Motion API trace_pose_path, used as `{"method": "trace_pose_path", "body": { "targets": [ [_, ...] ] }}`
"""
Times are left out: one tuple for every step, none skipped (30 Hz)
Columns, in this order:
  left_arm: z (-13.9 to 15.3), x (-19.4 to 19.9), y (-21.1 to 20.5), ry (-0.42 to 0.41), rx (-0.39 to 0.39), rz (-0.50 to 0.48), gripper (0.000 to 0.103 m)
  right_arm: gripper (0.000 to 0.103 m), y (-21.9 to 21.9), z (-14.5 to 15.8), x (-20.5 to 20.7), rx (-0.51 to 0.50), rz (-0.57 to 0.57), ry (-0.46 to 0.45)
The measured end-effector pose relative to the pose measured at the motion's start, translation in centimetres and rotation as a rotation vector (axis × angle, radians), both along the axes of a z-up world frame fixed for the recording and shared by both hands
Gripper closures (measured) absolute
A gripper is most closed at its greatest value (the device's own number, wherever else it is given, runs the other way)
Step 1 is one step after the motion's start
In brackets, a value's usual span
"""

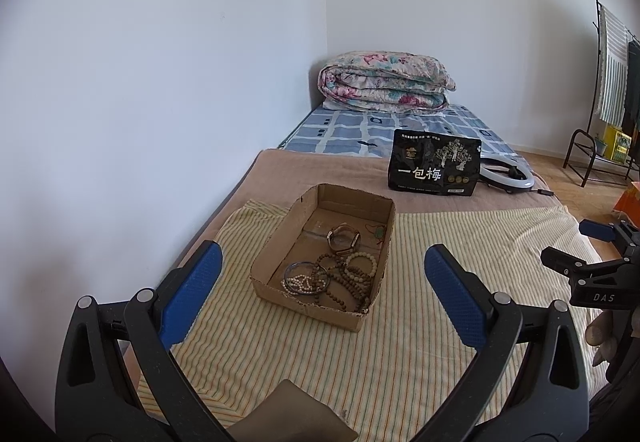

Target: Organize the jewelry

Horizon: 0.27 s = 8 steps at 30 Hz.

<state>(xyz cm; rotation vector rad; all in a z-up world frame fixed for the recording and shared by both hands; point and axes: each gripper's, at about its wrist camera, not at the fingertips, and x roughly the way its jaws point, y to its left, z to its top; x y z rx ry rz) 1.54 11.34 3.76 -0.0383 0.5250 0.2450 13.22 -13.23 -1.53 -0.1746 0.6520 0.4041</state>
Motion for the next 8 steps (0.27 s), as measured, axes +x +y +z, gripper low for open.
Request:
{"method": "trace_pose_path", "body": {
  "targets": [
    [-0.06, 0.06, 0.09, -0.001, 0.0, 0.002, 0.0, 0.0, 0.01, -0.04, -0.05, 0.0, 0.0, 0.001],
    [-0.11, 0.07, 0.13, -0.001, 0.001, 0.002, 0.0, 0.0, 0.02, -0.04, -0.07, 0.0, 0.001, 0.001],
    [-0.17, 0.06, 0.14, -0.002, 0.002, 0.004, 0.0, 0.0, 0.01, 0.01, 0.0, -0.001, 0.0, 0.0],
    [-0.19, 0.02, 0.16, -0.006, 0.004, 0.006, 0.0, 0.0, 0.03, -0.02, -0.05, -0.001, 0.0, 0.0],
    [-0.15, -0.11, 0.18, -0.013, 0.008, 0.011, 0.0, 0.0, 0.03, -0.03, -0.07, -0.001, 0.0, 0.001],
    [-0.1, -0.14, 0.19, -0.016, 0.01, 0.013, 0.0, 0.0, 0.03, -0.04, -0.04, -0.001, 0.0, 0.0],
    [-0.09, -0.2, 0.28, -0.017, 0.008, 0.013, 0.0, 0.0, 0.01, -0.13, -0.08, -0.001, 0.0, 0.001],
    [-0.02, -0.19, 0.28, -0.017, 0.006, 0.014, 0.0, 0.0, -0.02, -0.23, -0.14, 0.0, 0.0, 0.0]
  ]
}}
